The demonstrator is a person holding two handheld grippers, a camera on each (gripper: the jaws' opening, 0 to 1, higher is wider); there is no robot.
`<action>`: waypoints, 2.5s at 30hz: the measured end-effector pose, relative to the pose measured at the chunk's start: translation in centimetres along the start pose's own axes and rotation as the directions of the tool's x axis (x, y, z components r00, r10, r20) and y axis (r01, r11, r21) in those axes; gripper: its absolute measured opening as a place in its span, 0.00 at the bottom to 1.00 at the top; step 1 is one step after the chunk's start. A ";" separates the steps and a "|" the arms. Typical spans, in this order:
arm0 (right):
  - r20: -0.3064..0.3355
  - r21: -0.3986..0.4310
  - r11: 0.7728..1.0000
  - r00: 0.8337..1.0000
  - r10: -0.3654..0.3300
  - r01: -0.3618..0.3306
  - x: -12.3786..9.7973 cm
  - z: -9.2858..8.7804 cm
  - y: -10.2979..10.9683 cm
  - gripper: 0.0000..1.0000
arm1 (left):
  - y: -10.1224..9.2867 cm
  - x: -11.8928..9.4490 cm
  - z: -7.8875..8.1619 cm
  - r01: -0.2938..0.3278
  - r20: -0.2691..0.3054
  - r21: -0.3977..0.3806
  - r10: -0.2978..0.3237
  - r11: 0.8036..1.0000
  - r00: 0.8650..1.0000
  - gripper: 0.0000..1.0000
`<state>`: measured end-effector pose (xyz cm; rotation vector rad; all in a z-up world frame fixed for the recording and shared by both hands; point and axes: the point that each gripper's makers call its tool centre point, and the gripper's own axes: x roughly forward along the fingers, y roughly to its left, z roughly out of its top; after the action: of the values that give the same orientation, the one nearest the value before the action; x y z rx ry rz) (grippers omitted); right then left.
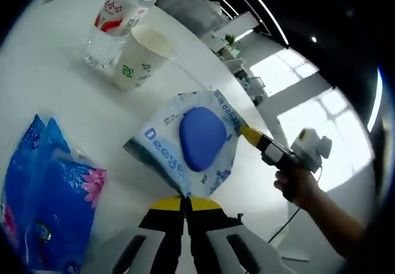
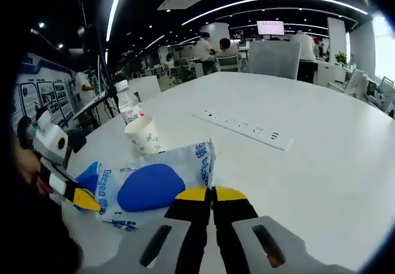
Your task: Arrange the tabletop items into an orderly group along one side of the table until the central work area is clear of visible clutter.
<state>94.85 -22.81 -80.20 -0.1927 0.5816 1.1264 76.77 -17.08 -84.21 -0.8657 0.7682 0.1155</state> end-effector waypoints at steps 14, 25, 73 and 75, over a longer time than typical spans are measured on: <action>0.031 0.082 0.993 0.995 -0.090 0.087 -3.0 -0.6 -0.4 0.00 | 0.8 0.1 4.4 -0.024 0.021 0.173 0.021 0.985 1.000 0.00; 0.054 0.157 0.978 0.987 -0.149 0.139 -4.4 -2.0 -0.4 0.00 | 0.3 1.4 7.9 -0.032 0.020 0.283 0.027 0.959 0.999 0.00; -0.094 0.212 0.957 0.979 -0.183 0.199 -0.4 -8.0 0.5 0.02 | 4.1 4.3 11.4 -0.202 0.079 0.425 0.186 0.883 0.979 0.02; -0.092 0.207 0.957 0.978 -0.189 0.205 -0.5 -8.0 0.5 0.06 | 4.0 4.2 11.4 -0.194 0.077 0.421 0.178 0.886 0.981 0.02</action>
<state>91.54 -26.43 -86.51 -0.1004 0.7275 0.8586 84.71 -7.08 -84.97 -0.3695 0.8029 0.1269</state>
